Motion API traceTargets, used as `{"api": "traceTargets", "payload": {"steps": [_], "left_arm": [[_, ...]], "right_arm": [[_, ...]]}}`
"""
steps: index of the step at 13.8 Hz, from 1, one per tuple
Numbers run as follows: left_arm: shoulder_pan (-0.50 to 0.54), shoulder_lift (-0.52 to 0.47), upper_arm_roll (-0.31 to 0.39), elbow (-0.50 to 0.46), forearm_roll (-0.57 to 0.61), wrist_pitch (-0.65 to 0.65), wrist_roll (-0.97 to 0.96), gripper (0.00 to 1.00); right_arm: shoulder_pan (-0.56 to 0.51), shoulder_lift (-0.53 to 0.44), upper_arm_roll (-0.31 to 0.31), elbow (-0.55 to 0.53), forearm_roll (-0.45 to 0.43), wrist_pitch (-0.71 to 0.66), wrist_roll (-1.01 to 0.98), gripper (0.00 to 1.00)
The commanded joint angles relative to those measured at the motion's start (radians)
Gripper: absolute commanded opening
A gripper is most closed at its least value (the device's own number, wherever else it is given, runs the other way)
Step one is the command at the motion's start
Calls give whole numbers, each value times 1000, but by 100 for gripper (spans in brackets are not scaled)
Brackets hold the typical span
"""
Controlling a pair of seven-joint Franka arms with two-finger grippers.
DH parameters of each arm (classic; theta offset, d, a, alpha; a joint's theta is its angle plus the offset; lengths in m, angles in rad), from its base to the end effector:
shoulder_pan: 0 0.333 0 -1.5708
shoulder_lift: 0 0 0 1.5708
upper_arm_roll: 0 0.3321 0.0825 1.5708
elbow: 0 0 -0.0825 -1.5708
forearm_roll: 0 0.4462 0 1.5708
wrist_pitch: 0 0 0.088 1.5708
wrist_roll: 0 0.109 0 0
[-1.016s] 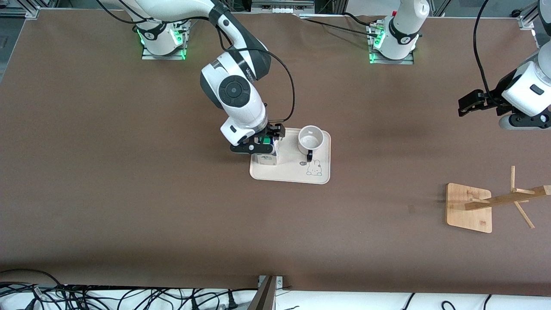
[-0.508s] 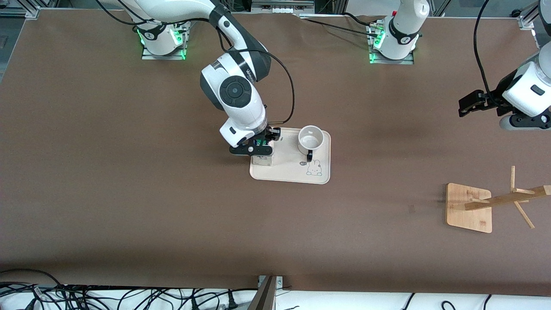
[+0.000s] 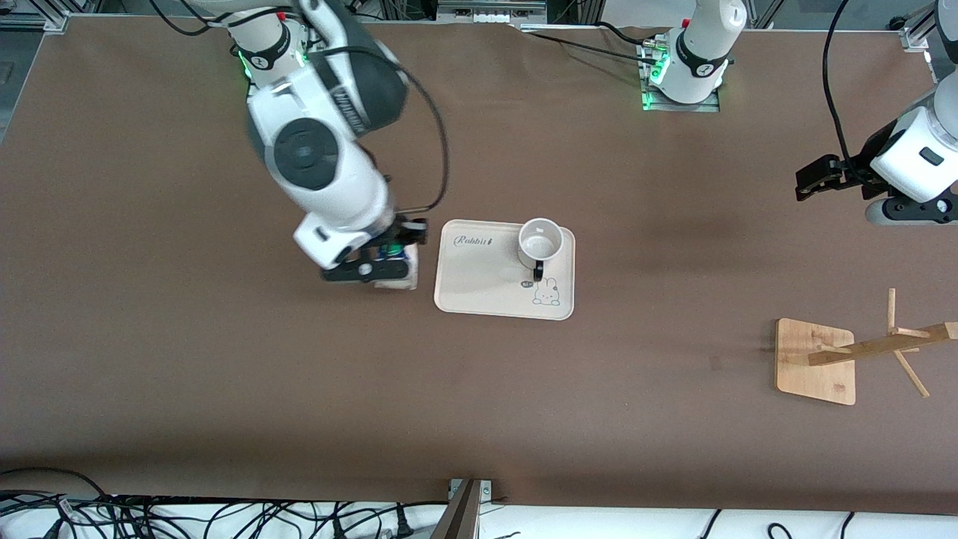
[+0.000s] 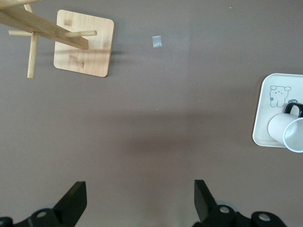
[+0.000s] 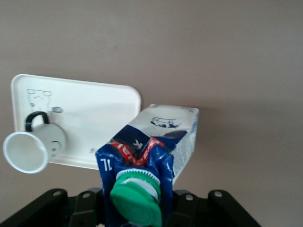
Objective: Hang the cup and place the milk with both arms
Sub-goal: 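Lift the carton with the right gripper while the left gripper reaches the mug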
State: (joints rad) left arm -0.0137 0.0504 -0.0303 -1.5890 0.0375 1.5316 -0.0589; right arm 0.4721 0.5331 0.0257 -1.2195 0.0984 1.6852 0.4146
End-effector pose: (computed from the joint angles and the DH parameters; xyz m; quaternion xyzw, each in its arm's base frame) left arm 0.6253 -0.0229 0.5945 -0.9984 -0.0071 0.0529 0.0207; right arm 0.6777 0.3742 0.4636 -0.9974 -0.0327 0.0544 0.0348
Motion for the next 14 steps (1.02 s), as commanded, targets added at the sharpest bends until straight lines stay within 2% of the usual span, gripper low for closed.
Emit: {"api": "traceTargets", "payload": {"steps": [1, 4, 6, 9, 12, 14], "left_arm": [[-6, 16, -49, 34, -15, -31, -1, 100], [-8, 28, -134, 37, -16, -25, -70, 100], [-9, 57, -184, 40, -54, -11, -180, 100], [-37, 124, -287, 53, -67, 47, -324, 100], [-135, 222, -300, 58, -62, 82, -372, 100], [-184, 297, -300, 47, -62, 166, -374, 100]], "right_arm": [[-142, -60, 10, -119, 7, -1, -208, 0], [-274, -107, 7, -236, 14, 10, -393, 1], [-351, -108, 5, -279, 55, 17, -494, 3], [-426, -110, 5, -376, 58, 83, -606, 3], [-461, -111, 5, -449, 66, 149, -649, 3], [-469, -114, 3, -489, 86, 182, -674, 4]]}}
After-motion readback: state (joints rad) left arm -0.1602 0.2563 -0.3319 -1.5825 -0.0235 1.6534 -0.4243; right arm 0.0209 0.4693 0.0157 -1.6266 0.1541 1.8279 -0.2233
